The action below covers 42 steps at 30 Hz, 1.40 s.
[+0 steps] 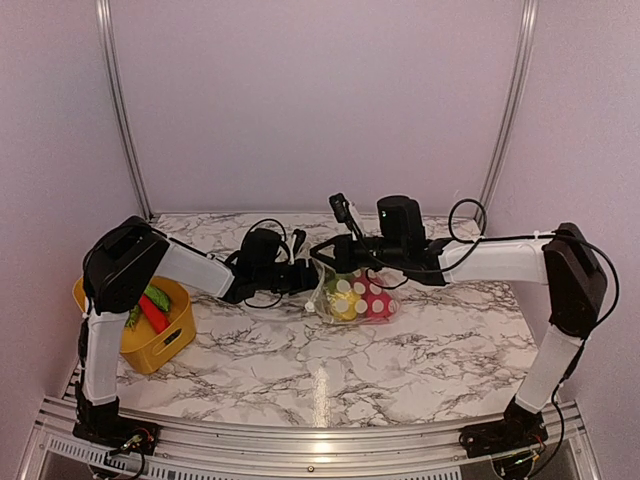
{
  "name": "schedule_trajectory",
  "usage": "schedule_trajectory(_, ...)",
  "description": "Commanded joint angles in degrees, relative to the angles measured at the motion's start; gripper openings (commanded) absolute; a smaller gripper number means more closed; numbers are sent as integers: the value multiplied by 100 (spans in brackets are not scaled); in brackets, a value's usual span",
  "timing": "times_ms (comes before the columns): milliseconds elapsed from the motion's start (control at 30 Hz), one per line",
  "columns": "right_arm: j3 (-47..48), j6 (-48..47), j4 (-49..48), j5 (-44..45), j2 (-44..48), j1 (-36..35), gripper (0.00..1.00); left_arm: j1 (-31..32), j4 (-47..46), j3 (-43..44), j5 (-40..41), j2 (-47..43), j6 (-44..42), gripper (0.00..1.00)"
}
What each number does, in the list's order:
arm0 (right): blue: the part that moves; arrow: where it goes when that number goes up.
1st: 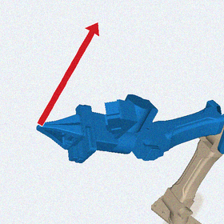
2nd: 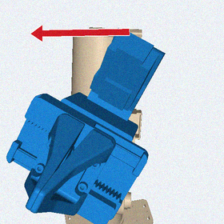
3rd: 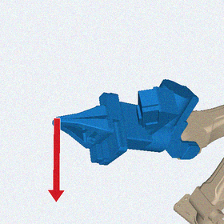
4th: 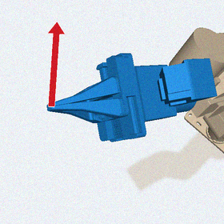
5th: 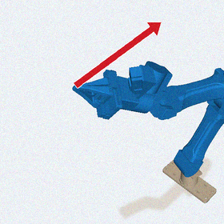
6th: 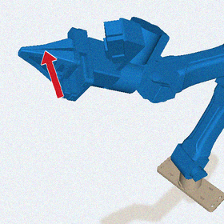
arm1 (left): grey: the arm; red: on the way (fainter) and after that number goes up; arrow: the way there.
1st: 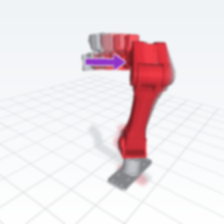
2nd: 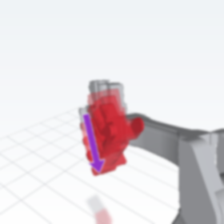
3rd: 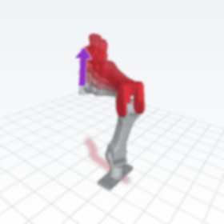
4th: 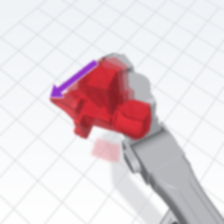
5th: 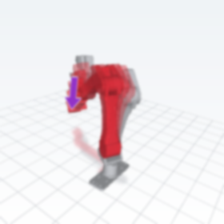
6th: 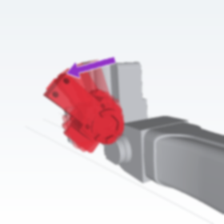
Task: Open the zip-top bag and remove the fake food
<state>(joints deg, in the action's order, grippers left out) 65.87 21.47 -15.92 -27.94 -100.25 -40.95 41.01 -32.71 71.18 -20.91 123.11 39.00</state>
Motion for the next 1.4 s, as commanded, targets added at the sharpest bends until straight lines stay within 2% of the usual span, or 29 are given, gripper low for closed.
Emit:
schedule_trajectory(0, -180, 98, -94, 193, 102, 46, 0, 87, 172, 326, 109, 375, -120, 74)
schedule_trajectory(367, -551, 138, -165, 364, 119, 166, 0, 205, 1004, 1373, 438, 1276, -221, 79)
schedule_trajectory(500, -607, 132, -163, 360, 150, 221, 0, 190, 906, 1257, 340, 1295, -150, 67)
schedule_trajectory(633, -667, 125, -190, 351, 201, 316, 0, 158, 682, 818, 350, 790, -218, 52)
schedule_trajectory(700, -703, 141, -208, 351, 231, 356, 0, 145, 662, 616, 368, 485, -305, 50)
schedule_trajectory(1167, -892, 118, -261, 385, 365, 574, 0, 65, 424, -981, 41, -1421, -706, 51)
schedule_trajectory(1367, -969, 138, -313, 360, 369, 604, 0, 45, 885, -1373, 216, -2247, -933, 51)
